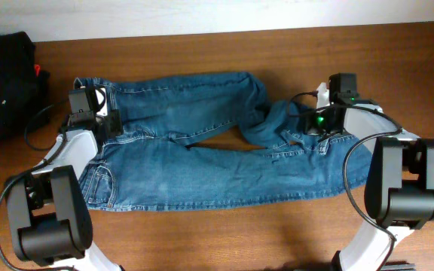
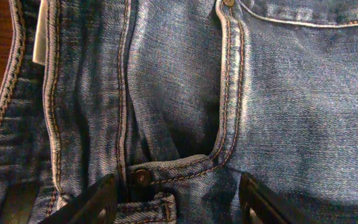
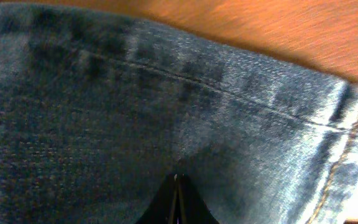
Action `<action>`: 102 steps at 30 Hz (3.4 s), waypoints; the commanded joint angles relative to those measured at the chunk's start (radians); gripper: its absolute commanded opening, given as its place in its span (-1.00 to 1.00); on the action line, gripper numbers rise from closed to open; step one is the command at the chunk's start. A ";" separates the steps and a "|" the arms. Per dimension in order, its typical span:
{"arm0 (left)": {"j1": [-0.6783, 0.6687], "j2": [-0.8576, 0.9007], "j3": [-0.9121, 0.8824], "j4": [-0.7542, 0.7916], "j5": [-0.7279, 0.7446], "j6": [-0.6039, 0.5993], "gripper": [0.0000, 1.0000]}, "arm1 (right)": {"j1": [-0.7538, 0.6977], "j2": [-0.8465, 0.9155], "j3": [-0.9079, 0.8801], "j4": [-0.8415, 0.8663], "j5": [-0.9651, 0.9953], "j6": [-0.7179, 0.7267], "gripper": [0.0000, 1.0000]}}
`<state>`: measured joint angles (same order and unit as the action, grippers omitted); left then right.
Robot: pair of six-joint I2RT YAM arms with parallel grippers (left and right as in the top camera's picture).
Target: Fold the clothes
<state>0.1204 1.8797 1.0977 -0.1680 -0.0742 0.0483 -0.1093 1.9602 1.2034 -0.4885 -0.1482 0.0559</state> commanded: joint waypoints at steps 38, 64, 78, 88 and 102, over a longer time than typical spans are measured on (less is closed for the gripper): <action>0.000 0.011 0.003 0.002 0.027 -0.010 0.25 | -0.027 0.119 0.292 -0.342 -0.103 -0.035 -0.92; 0.000 0.011 0.003 0.002 0.027 -0.010 0.25 | -0.090 0.420 0.293 -0.223 0.177 0.028 -0.92; 0.000 0.011 0.003 0.002 0.028 -0.010 0.27 | -0.260 0.433 0.386 -0.122 0.186 -0.047 -0.92; 0.000 0.011 0.003 -0.011 0.032 -0.011 0.45 | -0.304 0.435 0.408 -0.028 0.266 -0.095 -0.92; 0.000 0.011 0.003 -0.028 0.087 -0.011 0.49 | -0.519 0.435 0.418 0.066 0.212 -0.130 -0.92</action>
<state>0.1204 1.8797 1.0977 -0.1829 -0.0284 0.0414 -0.5831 2.3032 1.6653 -0.4019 0.0086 -0.0494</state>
